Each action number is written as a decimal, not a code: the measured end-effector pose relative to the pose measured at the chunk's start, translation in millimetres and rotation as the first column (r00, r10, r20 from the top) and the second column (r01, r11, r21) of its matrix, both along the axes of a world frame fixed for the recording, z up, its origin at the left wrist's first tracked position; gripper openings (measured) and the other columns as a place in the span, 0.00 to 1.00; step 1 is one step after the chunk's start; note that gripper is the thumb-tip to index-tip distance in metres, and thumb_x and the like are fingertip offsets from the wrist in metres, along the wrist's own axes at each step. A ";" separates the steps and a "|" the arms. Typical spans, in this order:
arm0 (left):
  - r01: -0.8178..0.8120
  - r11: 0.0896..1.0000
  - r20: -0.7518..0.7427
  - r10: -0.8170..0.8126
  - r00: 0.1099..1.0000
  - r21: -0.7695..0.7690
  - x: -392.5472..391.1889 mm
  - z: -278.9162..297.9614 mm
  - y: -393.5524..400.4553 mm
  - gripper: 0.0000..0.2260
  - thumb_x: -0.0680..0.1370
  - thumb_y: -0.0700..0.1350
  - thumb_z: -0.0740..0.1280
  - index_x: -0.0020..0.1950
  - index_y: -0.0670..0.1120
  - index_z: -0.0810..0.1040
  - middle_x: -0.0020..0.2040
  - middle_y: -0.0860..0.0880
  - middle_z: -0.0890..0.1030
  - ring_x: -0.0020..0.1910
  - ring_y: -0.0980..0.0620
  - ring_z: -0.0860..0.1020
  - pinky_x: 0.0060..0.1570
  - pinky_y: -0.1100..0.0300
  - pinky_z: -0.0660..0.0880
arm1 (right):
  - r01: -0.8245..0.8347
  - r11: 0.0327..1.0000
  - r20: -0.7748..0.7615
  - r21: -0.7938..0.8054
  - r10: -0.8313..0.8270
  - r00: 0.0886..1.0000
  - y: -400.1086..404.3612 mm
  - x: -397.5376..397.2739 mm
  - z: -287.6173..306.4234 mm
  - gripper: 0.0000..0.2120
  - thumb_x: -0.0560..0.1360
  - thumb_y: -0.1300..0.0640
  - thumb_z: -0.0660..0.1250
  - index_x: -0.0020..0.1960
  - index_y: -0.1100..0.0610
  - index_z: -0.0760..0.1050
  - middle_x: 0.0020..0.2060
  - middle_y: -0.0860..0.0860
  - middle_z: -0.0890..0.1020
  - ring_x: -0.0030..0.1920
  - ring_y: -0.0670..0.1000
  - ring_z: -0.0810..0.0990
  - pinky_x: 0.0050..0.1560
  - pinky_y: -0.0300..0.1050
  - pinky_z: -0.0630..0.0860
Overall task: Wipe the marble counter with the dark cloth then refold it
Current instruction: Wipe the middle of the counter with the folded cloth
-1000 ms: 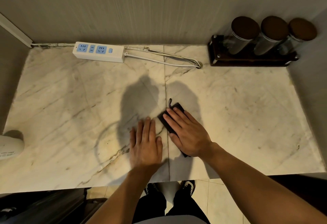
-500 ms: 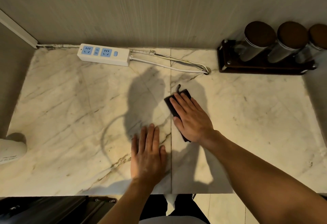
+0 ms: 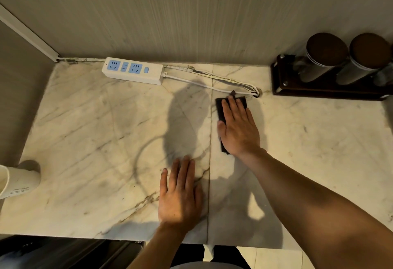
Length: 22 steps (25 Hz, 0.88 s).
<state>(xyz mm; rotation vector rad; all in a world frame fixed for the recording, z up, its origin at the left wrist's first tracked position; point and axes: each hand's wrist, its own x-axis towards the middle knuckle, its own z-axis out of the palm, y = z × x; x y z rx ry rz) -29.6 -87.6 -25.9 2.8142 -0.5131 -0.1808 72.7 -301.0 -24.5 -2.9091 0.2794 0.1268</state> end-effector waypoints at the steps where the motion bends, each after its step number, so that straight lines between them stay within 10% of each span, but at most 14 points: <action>1: -0.001 1.000 0.003 0.001 1.000 -0.002 -0.2 -1.0 0.2 0.27 0.76 0.51 0.57 0.75 0.46 0.64 0.76 0.48 0.64 0.76 0.47 0.57 0.72 0.43 0.55 | 0.028 1.000 0.002 0.003 -0.028 1.000 0.0 0.9 -0.2 0.28 0.79 0.47 0.43 0.77 0.53 0.45 0.78 0.52 0.48 0.77 0.51 0.45 0.75 0.50 0.43; 22: 0.012 0.995 -0.035 -0.009 0.999 0.101 -1.3 -1.7 0.6 0.27 0.79 0.53 0.52 0.77 0.46 0.58 0.77 0.48 0.59 0.77 0.48 0.53 0.74 0.44 0.52 | 0.509 0.856 0.000 0.090 -0.511 0.860 17.5 -48.2 3.4 0.29 0.80 0.48 0.48 0.77 0.58 0.45 0.78 0.55 0.48 0.77 0.54 0.44 0.76 0.52 0.43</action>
